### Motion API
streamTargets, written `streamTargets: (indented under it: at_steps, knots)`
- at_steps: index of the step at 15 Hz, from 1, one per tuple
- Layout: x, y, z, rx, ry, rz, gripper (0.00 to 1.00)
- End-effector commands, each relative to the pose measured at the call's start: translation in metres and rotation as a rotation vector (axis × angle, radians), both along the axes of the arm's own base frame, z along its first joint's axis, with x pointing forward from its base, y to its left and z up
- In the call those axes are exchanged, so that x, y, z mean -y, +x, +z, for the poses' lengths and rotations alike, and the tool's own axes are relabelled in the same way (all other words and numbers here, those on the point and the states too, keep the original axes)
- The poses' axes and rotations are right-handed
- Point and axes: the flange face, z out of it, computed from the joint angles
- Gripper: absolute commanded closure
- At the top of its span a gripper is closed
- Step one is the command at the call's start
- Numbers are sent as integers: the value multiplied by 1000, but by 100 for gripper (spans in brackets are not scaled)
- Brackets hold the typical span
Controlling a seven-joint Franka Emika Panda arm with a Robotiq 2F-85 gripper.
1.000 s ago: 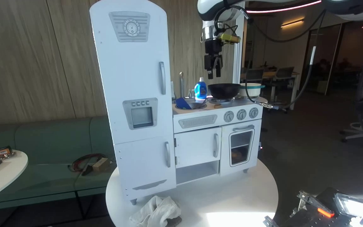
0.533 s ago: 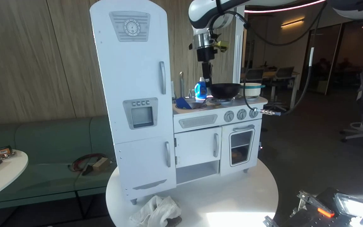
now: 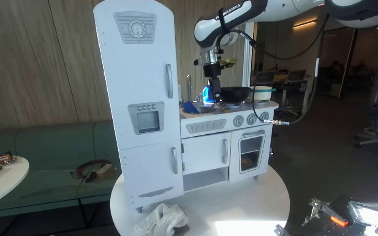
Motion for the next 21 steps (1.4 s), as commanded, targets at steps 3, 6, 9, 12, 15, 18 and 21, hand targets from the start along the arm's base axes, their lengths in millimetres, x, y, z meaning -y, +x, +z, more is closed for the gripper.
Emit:
streamTargets:
  at_steps: [3,6,9,12,15,18,21]
  knots:
    - [-13,0,-13,-28,26,87,0]
    - [-19,-2,-19,-45,26,111,0]
    - [-23,-3,-24,-51,17,123,34]
    - [-23,-4,-27,-55,14,128,57]
    - [-25,-5,-26,-48,-1,127,80]
    - [-28,-6,-22,-36,-25,128,99]
    - [-29,-6,-13,-6,-57,126,97]
